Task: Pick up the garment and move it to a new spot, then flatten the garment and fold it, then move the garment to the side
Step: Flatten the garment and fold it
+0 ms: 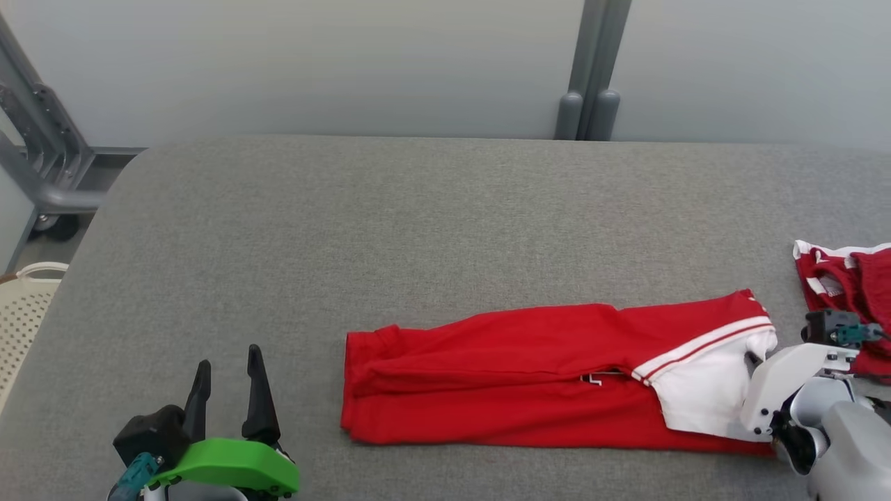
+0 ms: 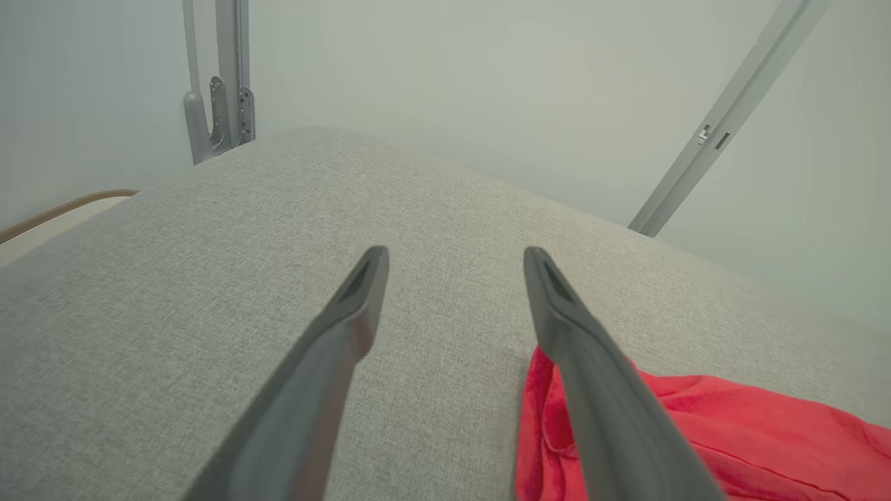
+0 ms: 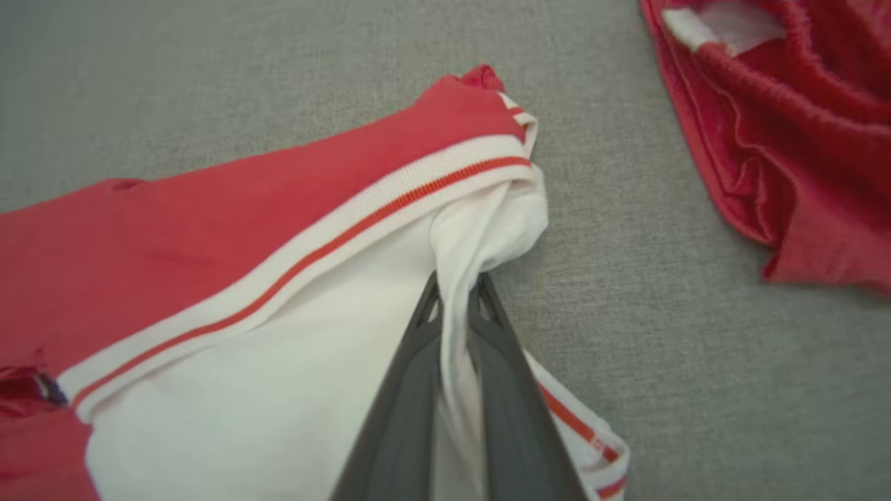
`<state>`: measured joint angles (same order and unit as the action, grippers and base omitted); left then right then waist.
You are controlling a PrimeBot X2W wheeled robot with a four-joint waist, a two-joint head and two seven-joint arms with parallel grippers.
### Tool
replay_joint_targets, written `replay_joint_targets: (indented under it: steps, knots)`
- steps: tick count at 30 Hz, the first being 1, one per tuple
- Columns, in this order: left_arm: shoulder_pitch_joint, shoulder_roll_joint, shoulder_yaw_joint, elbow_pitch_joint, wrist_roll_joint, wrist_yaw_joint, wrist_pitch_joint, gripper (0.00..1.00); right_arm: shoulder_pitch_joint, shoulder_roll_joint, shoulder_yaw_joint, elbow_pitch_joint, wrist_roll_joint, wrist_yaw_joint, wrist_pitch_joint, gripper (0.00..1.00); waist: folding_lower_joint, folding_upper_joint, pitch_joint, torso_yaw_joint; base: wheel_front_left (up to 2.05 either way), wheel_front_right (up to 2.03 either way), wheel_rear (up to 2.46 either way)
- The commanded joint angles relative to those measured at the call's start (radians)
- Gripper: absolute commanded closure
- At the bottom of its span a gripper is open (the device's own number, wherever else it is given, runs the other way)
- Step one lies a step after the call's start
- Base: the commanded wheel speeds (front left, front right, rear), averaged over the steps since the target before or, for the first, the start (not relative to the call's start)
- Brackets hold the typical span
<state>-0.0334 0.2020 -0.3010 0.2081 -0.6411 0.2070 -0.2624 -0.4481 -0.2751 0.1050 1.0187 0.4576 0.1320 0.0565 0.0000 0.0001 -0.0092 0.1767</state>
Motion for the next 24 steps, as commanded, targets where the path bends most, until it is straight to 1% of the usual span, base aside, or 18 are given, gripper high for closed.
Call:
replay_joint_targets:
  steps: [1,2,6,12,18,24]
  knots:
    - [0.012,0.001,0.002,-0.002,-0.003,0.002,-0.002,0.0,-0.012,-0.02,-0.001,-0.01,0.009,-0.002,-0.008,1.0,0.0,-0.0001,-0.008,-0.032,0.0,0.0,0.0]
    - [0.015,-0.001,0.004,-0.004,-0.003,0.002,-0.002,0.0,-0.015,-0.037,0.003,-0.027,0.021,-0.002,-0.011,1.0,0.0,-0.0001,-0.01,-0.054,0.0,0.0,0.0]
    - [0.021,-0.007,0.008,-0.006,-0.004,0.001,-0.002,0.0,-0.024,-0.077,0.003,-0.076,0.058,-0.002,-0.011,1.0,0.0,-0.0001,-0.012,-0.098,0.0,0.0,0.0]
    - [0.021,-0.013,0.012,-0.006,0.002,0.001,-0.002,0.0,-0.007,-0.108,0.011,-0.201,0.129,-0.002,0.015,1.0,0.0,-0.0001,-0.013,-0.143,0.0,0.0,0.0]
    - [0.02,-0.014,0.013,0.0,0.005,-0.006,-0.002,0.0,0.046,-0.093,0.043,-0.386,0.198,-0.001,0.067,1.0,0.0,-0.0001,-0.016,-0.156,0.0,0.0,0.0]
    - [0.006,-0.012,0.004,0.003,0.008,-0.011,-0.001,0.0,0.112,-0.057,0.077,-0.582,0.211,-0.001,0.115,1.0,0.0,-0.0001,-0.02,-0.142,0.0,0.0,0.0]
